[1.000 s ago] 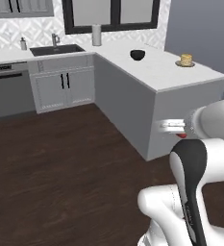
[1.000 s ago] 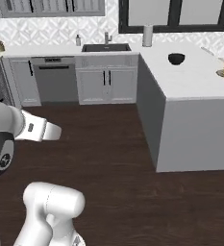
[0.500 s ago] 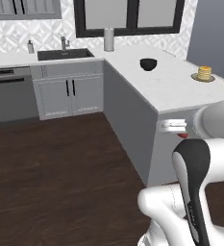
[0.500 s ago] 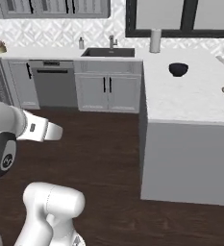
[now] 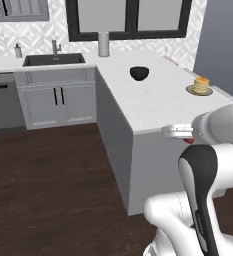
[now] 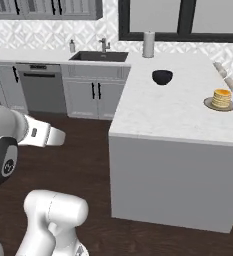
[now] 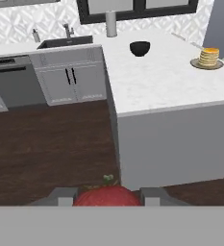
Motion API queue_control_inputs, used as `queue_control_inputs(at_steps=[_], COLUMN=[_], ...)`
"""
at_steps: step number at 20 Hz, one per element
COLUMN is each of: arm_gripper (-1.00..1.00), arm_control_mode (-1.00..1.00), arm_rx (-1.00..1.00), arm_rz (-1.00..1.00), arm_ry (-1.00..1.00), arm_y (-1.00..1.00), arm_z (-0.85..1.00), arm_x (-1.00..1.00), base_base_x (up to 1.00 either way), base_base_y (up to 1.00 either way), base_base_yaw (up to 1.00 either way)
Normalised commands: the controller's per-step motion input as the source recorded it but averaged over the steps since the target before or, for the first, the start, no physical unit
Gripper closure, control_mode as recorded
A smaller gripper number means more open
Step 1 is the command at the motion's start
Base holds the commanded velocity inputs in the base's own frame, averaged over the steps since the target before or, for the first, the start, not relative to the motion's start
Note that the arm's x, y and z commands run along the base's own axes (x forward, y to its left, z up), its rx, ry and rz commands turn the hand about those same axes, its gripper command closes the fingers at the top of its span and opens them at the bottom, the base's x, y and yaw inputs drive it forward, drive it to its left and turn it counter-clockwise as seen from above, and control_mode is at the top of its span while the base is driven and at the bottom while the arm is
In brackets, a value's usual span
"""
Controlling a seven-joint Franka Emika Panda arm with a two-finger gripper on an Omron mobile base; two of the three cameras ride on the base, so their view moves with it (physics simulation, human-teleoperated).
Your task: Take the strawberry from the fridge and place it on top of the pancake, located on the dining counter.
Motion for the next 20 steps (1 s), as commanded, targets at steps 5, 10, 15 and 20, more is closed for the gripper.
queue_control_inputs(at_steps=[5, 10, 15, 20], arm_gripper=[1.00, 1.00, 1.00, 1.00], arm_control_mode=[1.00, 1.00, 1.00, 1.00], arm_rx=[0.00, 0.00, 0.00, 0.00], arm_rz=[0.00, 0.00, 0.00, 0.00], arm_ry=[0.00, 0.00, 0.00, 0.00], arm_y=[0.00, 0.00, 0.00, 0.00], arm_z=[0.00, 0.00, 0.00, 0.00], arm_x=[0.00, 0.00, 0.00, 0.00], base_base_x=[0.09, 0.31, 0.34, 0.38], base_base_y=[-1.00, -1.00, -1.00, -1.00], base_base_yaw=[0.12, 0.13, 0.14, 0.16])
